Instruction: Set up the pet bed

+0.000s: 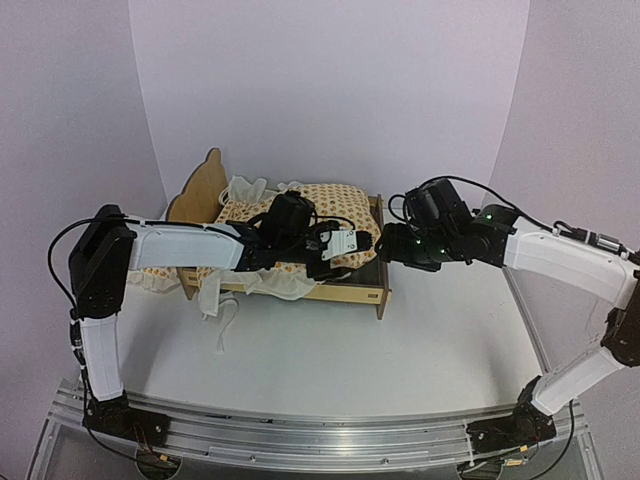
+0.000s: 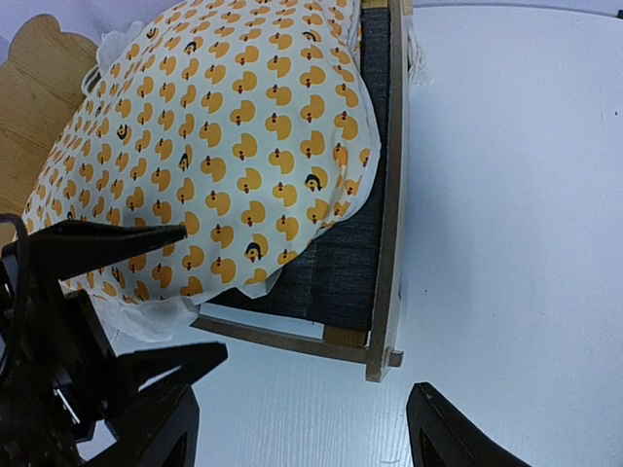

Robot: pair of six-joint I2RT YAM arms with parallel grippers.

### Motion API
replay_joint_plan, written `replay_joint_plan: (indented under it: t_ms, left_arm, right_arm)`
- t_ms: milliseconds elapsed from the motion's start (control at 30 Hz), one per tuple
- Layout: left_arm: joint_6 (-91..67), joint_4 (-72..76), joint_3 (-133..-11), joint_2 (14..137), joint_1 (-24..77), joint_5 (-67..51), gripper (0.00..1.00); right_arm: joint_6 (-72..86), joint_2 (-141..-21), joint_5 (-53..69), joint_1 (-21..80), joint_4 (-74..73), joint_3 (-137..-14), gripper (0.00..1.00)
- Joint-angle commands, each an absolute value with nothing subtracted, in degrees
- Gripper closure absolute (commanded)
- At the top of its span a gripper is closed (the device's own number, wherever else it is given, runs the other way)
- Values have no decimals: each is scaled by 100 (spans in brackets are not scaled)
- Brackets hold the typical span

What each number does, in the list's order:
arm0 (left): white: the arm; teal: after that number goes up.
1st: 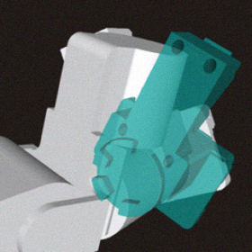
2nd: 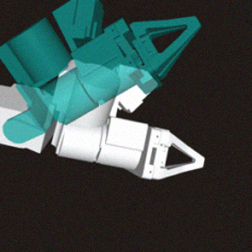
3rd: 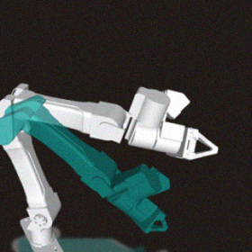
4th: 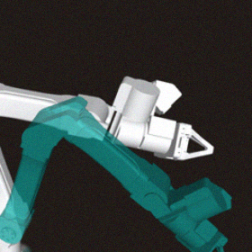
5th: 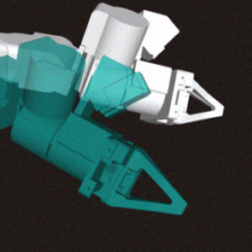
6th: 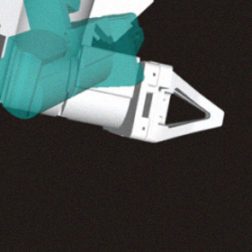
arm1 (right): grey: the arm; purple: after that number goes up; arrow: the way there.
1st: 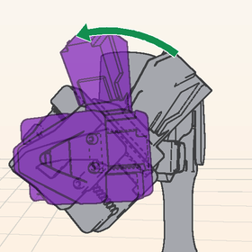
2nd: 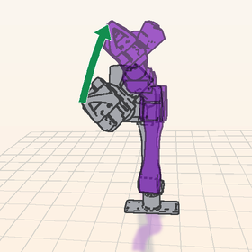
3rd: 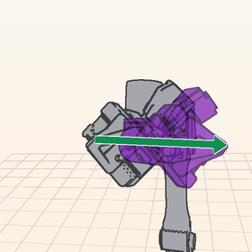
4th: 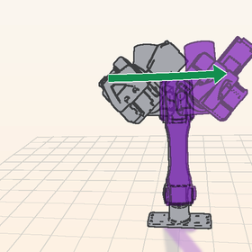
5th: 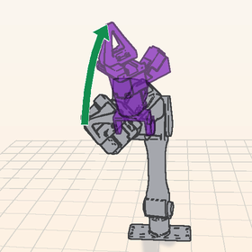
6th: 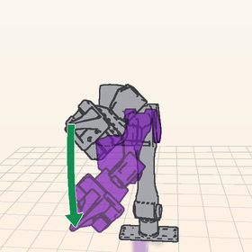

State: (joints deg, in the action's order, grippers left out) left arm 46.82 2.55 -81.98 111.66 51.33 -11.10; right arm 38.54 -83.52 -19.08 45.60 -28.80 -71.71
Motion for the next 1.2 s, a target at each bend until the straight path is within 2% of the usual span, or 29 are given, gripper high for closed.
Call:
replay_joint_plan:
  t_ms: [0, 233, 267, 300, 400, 433, 567, 700, 833, 1000, 1167]
  left_arm:
    - [4946, 448, -8606, 11492, 5143, -367, 34]
    - [5021, -138, -8530, 11522, 5023, -286, 33]
    - [5049, -105, -8530, 11566, 5007, -230, 36]
    - [5049, -54, -8564, 11616, 4994, -162, 47]
    - [4970, 366, -8689, 11672, 4940, 161, 94]
    - [4911, 429, -8773, 11641, 4911, 257, 99]
    - [4140, -150, -9390, 11402, 4671, 121, 100]
    - [3041, -1145, -10156, 11097, 4216, -763, 100]
    - [2398, -1660, -10287, 10812, 3978, -1451, 100]
    - [2010, -1876, -10421, 10714, 3863, -1642, 100]
    - [1823, -1994, -10758, 10673, 3768, -1770, 100]
  right_arm:
    - [3899, -8037, -1965, 4496, -2871, -7108, 28]
    - [3739, -8148, -1965, 4473, -2868, -7191, 29]
    - [3725, -8185, -1954, 4476, -2866, -7215, 30]
    - [3707, -8230, -1925, 4476, -2864, -7243, 31]
    - [3614, -8334, -1806, 4474, -2865, -7352, 33]
    - [3556, -8347, -1763, 4474, -2864, -7378, 34]
    - [3210, -8310, -1607, 4468, -2859, -7414, 39]
    - [2750, -8274, -1337, 4447, -2787, -7344, 46]
    - [2376, -8402, -733, 4363, -2319, -7207, 54]
    - [2376, -8842, -431, 4090, -1256, -6971, 62]
    - [2165, -9763, -539, 4060, -753, -7482, 68]
